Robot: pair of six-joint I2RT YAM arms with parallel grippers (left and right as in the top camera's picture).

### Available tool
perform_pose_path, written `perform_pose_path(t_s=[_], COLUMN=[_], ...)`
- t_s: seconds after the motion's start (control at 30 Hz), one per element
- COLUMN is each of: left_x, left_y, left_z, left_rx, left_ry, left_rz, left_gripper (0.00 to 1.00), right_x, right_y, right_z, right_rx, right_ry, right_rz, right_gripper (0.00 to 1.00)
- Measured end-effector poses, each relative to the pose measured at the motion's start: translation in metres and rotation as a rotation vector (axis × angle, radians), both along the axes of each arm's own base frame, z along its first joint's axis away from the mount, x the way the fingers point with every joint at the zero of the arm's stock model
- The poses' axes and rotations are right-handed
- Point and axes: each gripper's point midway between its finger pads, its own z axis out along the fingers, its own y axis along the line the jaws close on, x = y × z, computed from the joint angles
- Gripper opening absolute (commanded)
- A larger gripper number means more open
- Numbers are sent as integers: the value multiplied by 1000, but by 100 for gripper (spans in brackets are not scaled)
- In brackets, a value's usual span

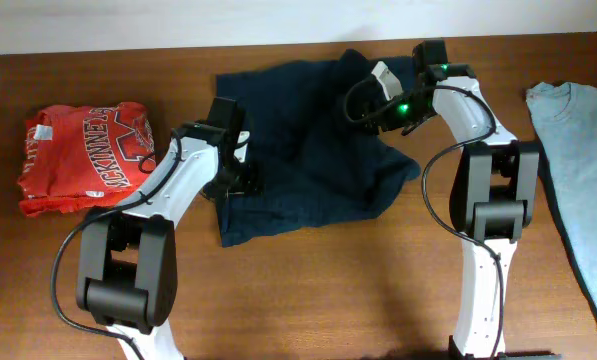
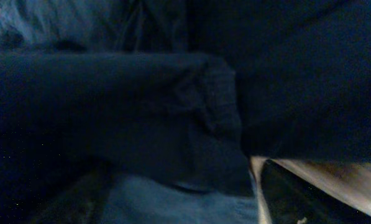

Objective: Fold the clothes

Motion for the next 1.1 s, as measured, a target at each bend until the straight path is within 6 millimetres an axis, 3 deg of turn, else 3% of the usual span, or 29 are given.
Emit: perform_pose_path(t_s=[0.07, 0.17, 0.33, 0.47, 0.7, 0.87, 0.9, 0.93, 1.0, 1.03, 1.1], left_x=[0, 0, 0, 0, 0, 0, 0, 0, 0, 0, 0], left_y=[0, 0, 0, 0, 0, 0, 0, 0, 0, 0, 0], left_z=[0, 0, 0, 0, 0, 0, 0, 0, 0, 0, 0], left_rx=[0, 0, 0, 0, 1, 0, 1, 1, 1, 0, 1], left_ry=[0, 0, 0, 0, 0, 0, 0, 0, 0, 0, 0], left_rz=[0, 0, 0, 0, 0, 0, 0, 0, 0, 0, 0], left_gripper=[71, 71, 71, 71, 71, 71, 71, 71, 71, 71, 71], right_x=[0, -1, -2, 2, 0, -12, -16, -20, -28, -36, -50], right_y=[2, 5, -4, -36, -141, -185, -192, -199, -212, -217, -223], right_z=[0, 0, 0, 8, 51, 75, 79, 82, 84, 83, 82], right_rx=[1, 4, 21, 30, -139, -310, -341, -368, -409, -428, -456], right_ry=[2, 14, 89, 148, 224, 269, 283, 294, 324, 355, 406], right_rz=[2, -7, -96, -203, -463, -632, -665, -697, -748, -760, -773], right_gripper=[44, 6, 4, 4, 4, 4, 15, 41, 77, 87, 89])
